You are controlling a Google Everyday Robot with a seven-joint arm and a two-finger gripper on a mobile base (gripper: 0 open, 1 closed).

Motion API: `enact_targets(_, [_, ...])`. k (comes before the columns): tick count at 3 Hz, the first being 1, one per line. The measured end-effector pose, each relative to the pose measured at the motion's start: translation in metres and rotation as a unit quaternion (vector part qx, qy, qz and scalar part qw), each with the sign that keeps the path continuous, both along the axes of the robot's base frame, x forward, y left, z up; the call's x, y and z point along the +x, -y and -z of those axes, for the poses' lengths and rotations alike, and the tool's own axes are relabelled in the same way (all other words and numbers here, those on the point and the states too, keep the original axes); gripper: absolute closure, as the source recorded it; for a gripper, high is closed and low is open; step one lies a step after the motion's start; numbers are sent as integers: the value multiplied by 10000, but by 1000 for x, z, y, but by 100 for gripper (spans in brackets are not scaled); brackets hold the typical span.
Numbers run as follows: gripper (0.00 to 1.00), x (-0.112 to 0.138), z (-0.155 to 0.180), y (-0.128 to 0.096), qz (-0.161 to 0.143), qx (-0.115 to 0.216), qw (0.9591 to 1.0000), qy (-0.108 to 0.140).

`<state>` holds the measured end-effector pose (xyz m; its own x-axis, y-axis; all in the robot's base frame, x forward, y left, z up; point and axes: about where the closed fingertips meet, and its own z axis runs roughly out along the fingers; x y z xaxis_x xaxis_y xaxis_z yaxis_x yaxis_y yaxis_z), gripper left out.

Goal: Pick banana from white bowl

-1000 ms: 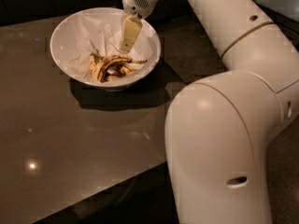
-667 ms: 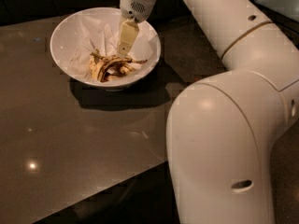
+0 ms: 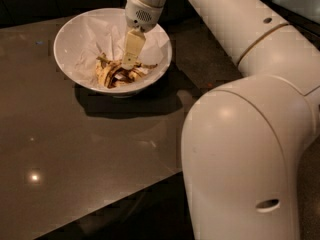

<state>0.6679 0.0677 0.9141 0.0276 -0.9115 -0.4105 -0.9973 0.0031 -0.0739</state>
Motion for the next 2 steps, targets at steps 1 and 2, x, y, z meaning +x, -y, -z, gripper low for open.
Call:
enact_targets(1, [28,-2,9,-2,-3,28,10000,-78])
enact_targets(2, [28,-3,17,-3,-12,88,9999,-137])
